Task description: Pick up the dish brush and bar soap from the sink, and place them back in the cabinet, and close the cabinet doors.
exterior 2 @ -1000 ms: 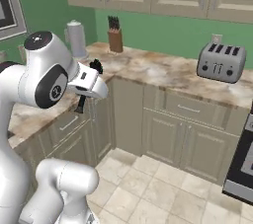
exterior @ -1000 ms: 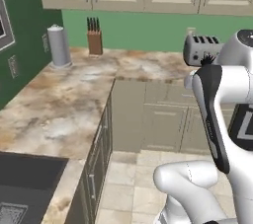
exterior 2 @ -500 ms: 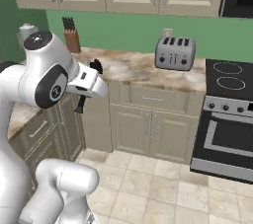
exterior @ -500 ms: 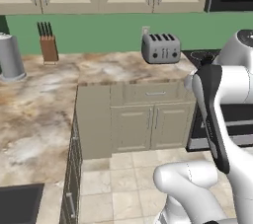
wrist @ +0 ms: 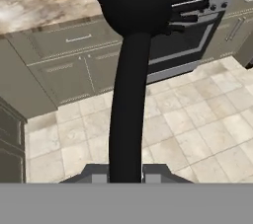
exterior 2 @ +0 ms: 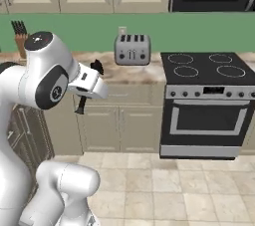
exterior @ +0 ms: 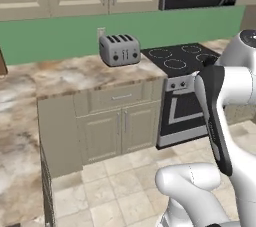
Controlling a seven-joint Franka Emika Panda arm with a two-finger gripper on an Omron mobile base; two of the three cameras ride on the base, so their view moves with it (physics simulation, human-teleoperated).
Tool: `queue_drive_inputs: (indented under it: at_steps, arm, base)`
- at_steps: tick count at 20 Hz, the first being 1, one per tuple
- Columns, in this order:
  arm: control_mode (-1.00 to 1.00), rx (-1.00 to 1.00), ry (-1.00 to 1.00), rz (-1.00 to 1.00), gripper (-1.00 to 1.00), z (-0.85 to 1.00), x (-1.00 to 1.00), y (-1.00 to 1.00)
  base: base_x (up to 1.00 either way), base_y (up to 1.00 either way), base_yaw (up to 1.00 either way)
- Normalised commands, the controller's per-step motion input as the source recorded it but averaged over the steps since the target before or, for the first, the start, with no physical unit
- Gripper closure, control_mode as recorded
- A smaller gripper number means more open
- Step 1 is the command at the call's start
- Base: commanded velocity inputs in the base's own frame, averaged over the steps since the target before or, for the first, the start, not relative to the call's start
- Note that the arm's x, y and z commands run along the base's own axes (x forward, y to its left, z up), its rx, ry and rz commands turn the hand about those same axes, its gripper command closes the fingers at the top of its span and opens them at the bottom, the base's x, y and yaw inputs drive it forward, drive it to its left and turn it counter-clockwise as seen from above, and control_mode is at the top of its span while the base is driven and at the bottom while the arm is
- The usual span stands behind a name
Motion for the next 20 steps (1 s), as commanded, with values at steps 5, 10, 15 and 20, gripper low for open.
queue_drive_inputs:
  at_steps: [5,10,15,20]
  arm:
    - [1.0,0.0,0.0,0.0,1.0,0.0,0.0,0.0]
    - [1.0,0.0,0.0,0.0,1.0,0.0,0.0,0.0]
    - [1.0,0.0,0.0,0.0,1.0,0.0,0.0,0.0]
    - [1.0,0.0,0.0,0.0,1.0,0.0,0.0,0.0]
  base:
    - [0.0,-0.03,-0.43]
    - [0.0,0.0,-0.44]
    - [0.0,-0.01,-0.43]
    - [0.0,-0.01,-0.42]
